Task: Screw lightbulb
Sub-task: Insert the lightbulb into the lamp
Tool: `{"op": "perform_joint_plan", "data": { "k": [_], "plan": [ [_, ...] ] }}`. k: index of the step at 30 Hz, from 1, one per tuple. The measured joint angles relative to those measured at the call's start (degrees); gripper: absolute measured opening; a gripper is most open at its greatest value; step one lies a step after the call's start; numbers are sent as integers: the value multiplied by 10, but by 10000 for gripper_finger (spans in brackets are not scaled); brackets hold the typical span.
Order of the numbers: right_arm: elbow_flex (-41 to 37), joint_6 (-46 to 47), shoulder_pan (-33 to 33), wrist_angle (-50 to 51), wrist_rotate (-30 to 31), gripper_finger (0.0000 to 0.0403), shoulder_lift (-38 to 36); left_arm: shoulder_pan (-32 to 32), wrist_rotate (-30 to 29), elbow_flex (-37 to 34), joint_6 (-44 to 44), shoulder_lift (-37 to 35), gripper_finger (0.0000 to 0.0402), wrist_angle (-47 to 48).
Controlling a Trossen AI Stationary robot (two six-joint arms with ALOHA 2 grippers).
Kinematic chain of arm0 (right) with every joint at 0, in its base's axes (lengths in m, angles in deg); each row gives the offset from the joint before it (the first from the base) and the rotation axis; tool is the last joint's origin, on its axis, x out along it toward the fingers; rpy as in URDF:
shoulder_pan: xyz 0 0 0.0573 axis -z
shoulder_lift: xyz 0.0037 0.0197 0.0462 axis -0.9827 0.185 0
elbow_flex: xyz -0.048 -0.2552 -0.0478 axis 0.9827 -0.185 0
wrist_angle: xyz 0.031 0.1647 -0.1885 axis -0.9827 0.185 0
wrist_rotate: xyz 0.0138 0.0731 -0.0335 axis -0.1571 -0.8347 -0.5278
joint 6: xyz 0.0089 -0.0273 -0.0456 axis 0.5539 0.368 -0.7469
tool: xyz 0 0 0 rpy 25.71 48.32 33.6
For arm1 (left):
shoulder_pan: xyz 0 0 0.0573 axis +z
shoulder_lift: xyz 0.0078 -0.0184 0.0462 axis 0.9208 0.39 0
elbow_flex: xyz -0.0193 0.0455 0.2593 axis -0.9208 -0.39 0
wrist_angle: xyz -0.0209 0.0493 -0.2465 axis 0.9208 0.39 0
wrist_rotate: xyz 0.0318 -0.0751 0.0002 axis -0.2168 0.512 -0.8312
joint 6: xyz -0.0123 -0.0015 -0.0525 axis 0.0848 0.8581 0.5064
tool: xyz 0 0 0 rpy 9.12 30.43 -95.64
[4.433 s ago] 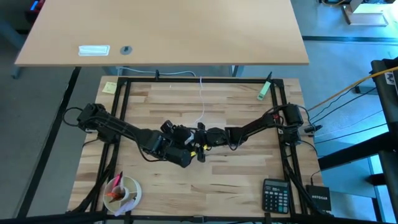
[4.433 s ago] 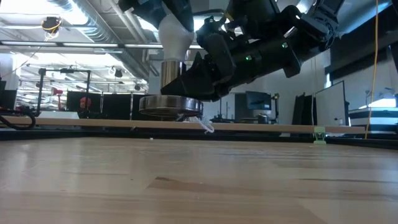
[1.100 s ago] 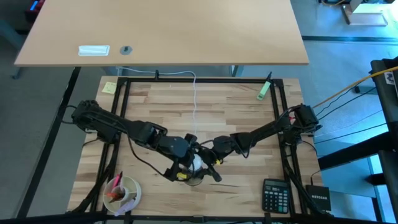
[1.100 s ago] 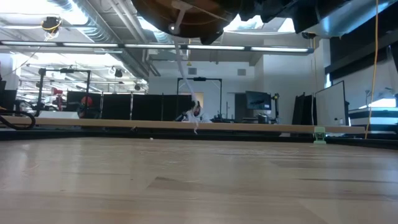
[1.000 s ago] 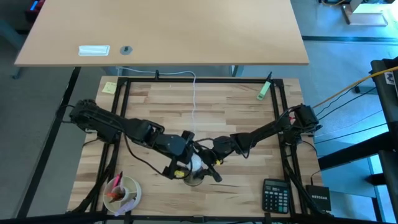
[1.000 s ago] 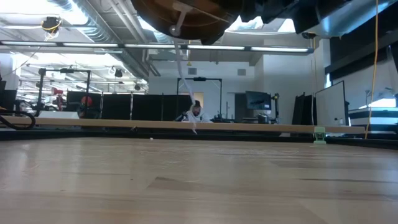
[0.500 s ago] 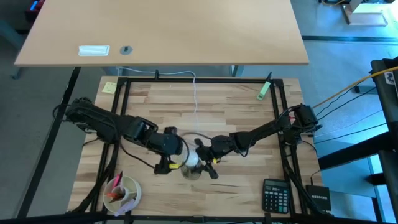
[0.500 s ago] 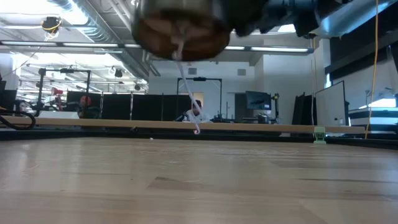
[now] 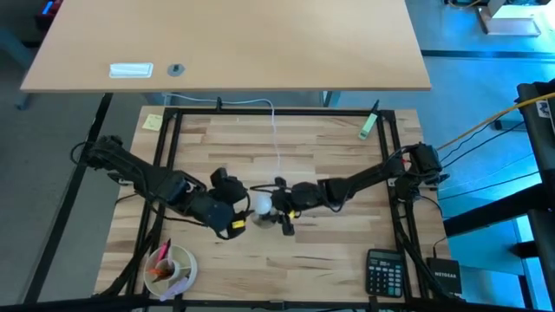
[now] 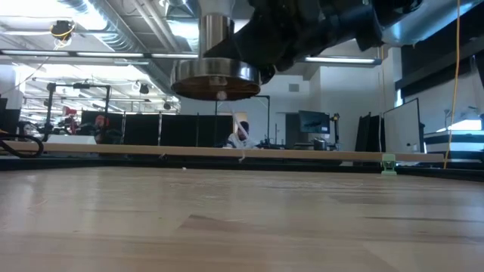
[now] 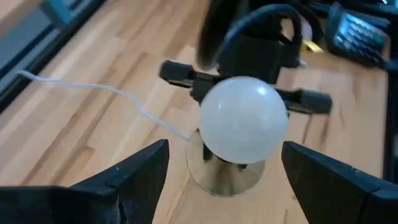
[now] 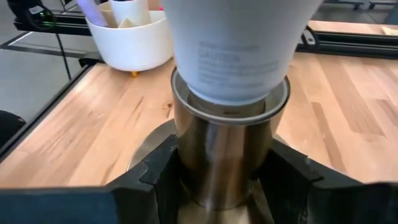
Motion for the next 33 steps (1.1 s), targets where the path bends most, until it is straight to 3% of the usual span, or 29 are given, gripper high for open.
{"op": "perform_joint_plan", "data": {
  "k": [6, 13, 26, 33],
  "plan": [
    [0, -5, 8, 10, 21, 178, 0, 0, -48, -3, 25, -1, 301, -31],
    [0, -6, 9, 15, 32, 178, 2, 30, -57, -4, 0, 13, 301, -63],
    [0, -9, 9, 28, 47, 178, 2, 77, 57, -4, -16, 38, 301, -68],
    [0, -9, 9, 32, 47, 178, 2, 80, 78, -4, -4, 56, 301, -60]
  ]
}}
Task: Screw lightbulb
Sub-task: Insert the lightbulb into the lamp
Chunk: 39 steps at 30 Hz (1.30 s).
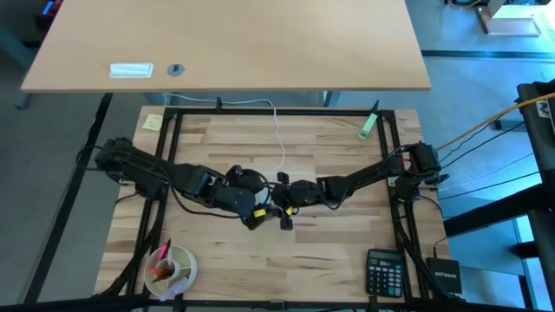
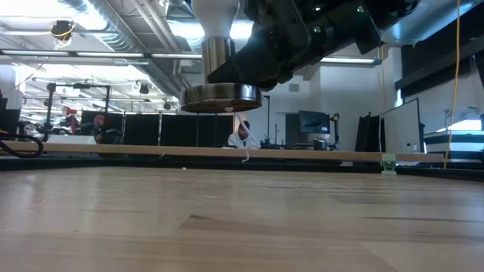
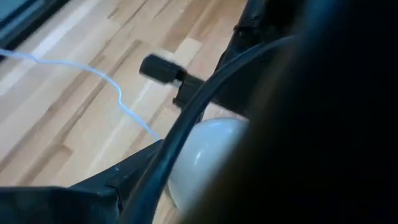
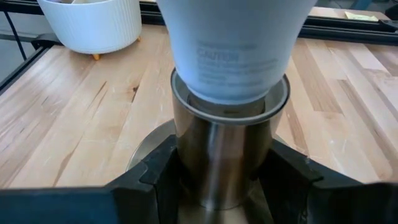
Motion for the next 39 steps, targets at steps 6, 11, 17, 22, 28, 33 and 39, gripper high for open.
{"op": "perform_joint_plan", "data": {
  "k": [6, 11, 17, 22, 28, 33, 39],
  "plan": [
    [0, 0, 0, -2, 0, 178, 1, 4, 10, 0, -2, 0, 301, 15],
    [0, 0, 0, 0, 0, 178, 1, 7, 10, 0, -16, 0, 297, 13],
    [0, 0, 0, 2, 0, 178, 1, 7, 23, 0, -44, 4, 267, 13],
    [0, 0, -1, 1, -12, 178, 1, 6, 34, 1, -83, 8, 248, 12],
    [-1, -2, -2, -9, -109, 178, -3, 2, 88, 2, -173, 7, 245, 3],
    [17, 1, -12, -4, -233, 178, -5, 2, 171, 3, -267, 5, 244, -28],
    [34, 16, -24, -3, -345, 178, -7, 2, 269, 2, -395, 6, 244, -83]
  ]
}}
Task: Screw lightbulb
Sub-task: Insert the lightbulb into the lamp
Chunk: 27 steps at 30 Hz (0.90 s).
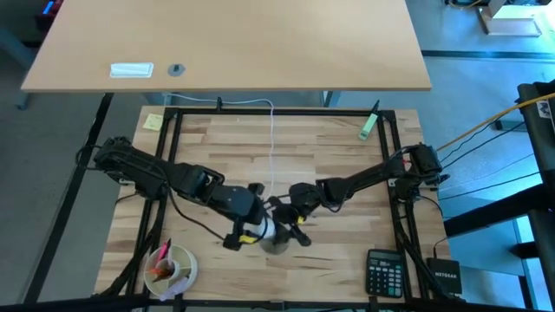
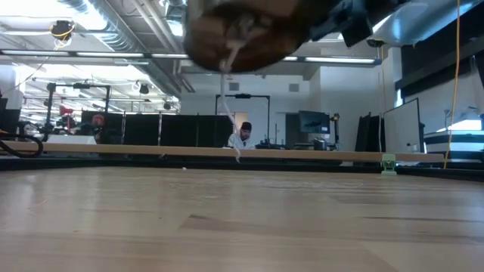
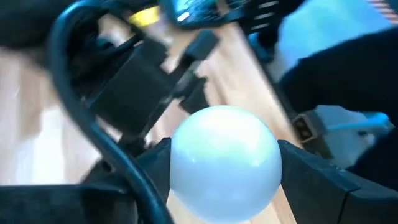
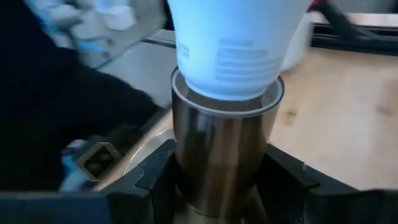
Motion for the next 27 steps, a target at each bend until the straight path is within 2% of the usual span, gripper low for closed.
{"op": "perform_joint_plan", "data": {
  "k": [3, 8, 18, 27],
  "plan": [
    [2, 1, -4, 0, -26, 178, 0, 0, 25, -1, -60, 1, 244, -22],
    [2, 8, -5, 1, -33, 178, 0, 0, 44, -2, -135, 2, 246, -39],
    [3, 13, -5, 23, -3, 178, -2, 2, 29, -2, -127, 2, 296, -19],
    [8, 12, -4, 23, 38, 178, -7, 5, -40, 21, -101, 4, 301, 40]
  ]
}}
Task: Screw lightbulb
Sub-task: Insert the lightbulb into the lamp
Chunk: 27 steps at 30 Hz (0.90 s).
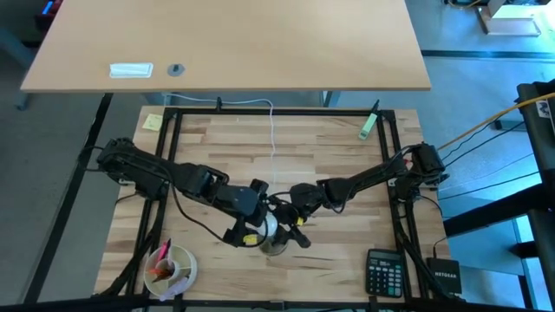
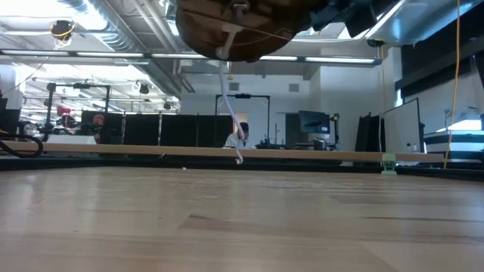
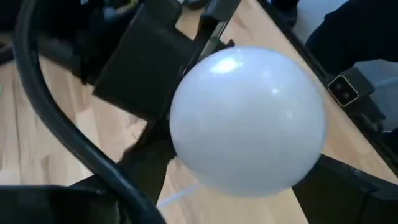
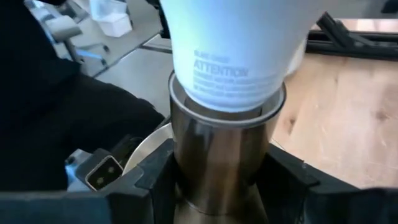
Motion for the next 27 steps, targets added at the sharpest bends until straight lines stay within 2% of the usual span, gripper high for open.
{"op": "perform_joint_plan", "data": {
  "k": [12, 19, 23, 27],
  "plan": [
    [-2, -2, 0, 3, 31, 178, 1, 0, -12, 9, 83, -31, 301, 76],
    [-2, -2, 0, 7, 49, 178, 2, -2, -60, 10, 170, -52, 301, 148],
    [-2, -9, 0, 20, 85, 178, 2, -15, -80, 7, 236, -54, 300, 187],
    [-3, -15, 0, 47, 155, 178, 3, -37, -104, -8, 293, -57, 300, 198]
  ]
}}
